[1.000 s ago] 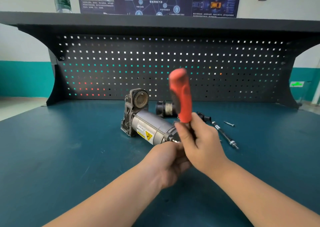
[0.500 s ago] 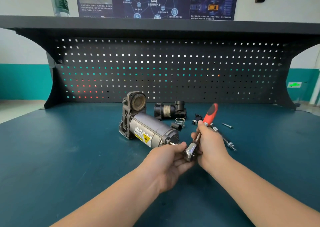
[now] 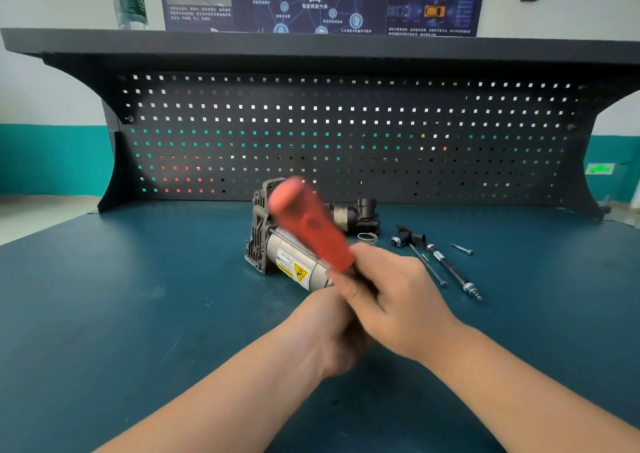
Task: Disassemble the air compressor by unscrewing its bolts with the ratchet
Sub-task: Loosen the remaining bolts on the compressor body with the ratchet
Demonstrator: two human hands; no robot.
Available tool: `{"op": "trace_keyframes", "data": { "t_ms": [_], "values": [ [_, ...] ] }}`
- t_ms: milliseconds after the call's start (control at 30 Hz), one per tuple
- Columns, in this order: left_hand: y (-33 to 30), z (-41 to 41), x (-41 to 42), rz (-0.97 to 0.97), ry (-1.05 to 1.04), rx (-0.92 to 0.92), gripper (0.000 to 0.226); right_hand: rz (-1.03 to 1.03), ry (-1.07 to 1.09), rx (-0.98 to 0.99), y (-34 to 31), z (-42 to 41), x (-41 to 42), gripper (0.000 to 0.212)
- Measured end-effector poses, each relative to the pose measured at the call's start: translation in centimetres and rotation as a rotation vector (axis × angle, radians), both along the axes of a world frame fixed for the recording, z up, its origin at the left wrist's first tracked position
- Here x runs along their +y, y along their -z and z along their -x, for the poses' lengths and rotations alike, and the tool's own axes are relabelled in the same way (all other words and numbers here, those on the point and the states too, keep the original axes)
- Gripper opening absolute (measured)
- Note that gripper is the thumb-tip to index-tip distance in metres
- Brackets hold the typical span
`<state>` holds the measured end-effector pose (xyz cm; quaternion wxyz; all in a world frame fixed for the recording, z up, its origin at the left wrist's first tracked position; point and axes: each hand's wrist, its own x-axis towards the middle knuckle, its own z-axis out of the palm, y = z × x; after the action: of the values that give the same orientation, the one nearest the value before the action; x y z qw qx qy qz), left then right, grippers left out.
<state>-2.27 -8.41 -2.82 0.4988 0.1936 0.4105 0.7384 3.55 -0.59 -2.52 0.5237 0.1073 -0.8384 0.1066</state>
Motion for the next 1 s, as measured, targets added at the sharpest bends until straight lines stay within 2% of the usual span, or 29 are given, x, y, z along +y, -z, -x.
{"op": "trace_keyframes", "data": {
  "t_ms": [67,167,267,433,500,600,667,733,800,1000],
  "values": [
    [0.0,-0.1,-0.2,-0.03,-0.029,0.015,0.039,-0.14,0.016,-0.008,0.1,0.0,0.1,0.042],
    [0.2,0.2,0.2,0.032,-0.001,0.006,0.032,0.031,0.001,0.044,0.3,0.1,0.3,0.029],
    [0.3,0.6,0.5,0.126,0.0,0.027,0.024,0.378,0.013,0.091,0.5,0.4,0.4,0.023],
    [0.1,0.5,0.6,0.157,-0.044,-0.006,0.012,0.98,0.081,0.13,0.0,1.0,1.3,0.031],
    [0.1,0.6,0.7,0.162,-0.049,-0.028,0.012,1.346,0.075,0.138,0.1,1.3,2.1,0.031],
    [0.0,0.6,0.8,0.17,-0.039,-0.03,0.013,1.91,-0.047,0.125,0.6,1.5,2.9,0.03],
    [0.2,0.6,0.8,0.185,-0.038,-0.009,0.014,2.036,-0.078,0.099,1.0,1.6,3.0,0.031],
    [0.3,0.7,0.8,0.199,-0.046,0.007,0.013,2.0,-0.098,0.098,1.2,1.8,3.0,0.03],
    [0.2,0.7,0.8,0.204,-0.053,0.007,0.012,1.843,-0.093,0.139,1.0,1.8,2.9,0.029],
    [0.2,0.4,0.7,0.193,-0.087,-0.008,0.011,0.97,0.012,0.17,0.6,1.0,1.7,0.03]
  ]
}}
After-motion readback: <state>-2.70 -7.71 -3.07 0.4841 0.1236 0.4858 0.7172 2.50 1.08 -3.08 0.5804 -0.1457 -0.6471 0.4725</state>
